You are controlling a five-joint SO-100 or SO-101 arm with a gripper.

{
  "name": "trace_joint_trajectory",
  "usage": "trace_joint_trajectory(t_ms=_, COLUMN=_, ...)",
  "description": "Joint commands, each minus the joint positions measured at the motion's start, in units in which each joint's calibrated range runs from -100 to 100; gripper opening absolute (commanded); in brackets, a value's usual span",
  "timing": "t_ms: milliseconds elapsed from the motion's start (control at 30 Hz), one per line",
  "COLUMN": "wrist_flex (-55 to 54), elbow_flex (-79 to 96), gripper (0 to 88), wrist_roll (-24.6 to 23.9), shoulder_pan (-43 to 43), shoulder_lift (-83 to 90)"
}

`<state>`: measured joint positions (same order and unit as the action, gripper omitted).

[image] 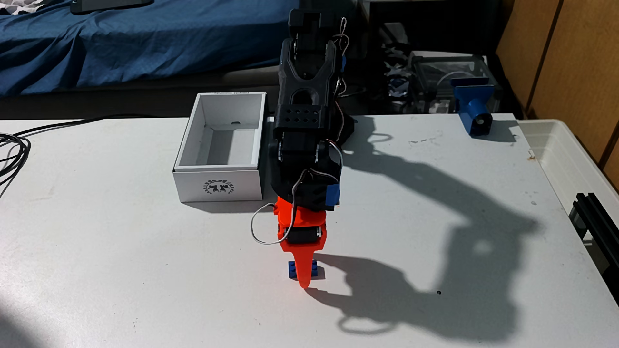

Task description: Grab the blue brick and place in box

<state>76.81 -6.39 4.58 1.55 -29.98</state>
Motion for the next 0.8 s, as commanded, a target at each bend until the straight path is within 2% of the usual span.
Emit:
trace_joint_trajectory(t_ms=0, wrist_flex=0.44, elbow_flex=-0.88, gripper=24.4, wrist_roll=0.71, shoulder_pan=1.05, shoulder_lift=-0.16)
trace_joint_trajectory(t_ms=333, wrist_flex=1.99, elbow_flex=-1.15, gripper=24.2, wrist_roll=0.76, shoulder_pan=0.98, shoulder_lift=-0.25)
trace_joint_trajectory(t_ms=533, wrist_flex=2.08, elbow_flex=-1.06, gripper=17.1, wrist_roll=0.76, shoulder_pan=0.53, shoulder_lift=-0.25)
trace_joint_trajectory(t_ms=767, wrist_flex=1.47, elbow_flex=-1.06, gripper=16.6, wrist_roll=0.76, shoulder_pan=0.53, shoulder_lift=-0.25)
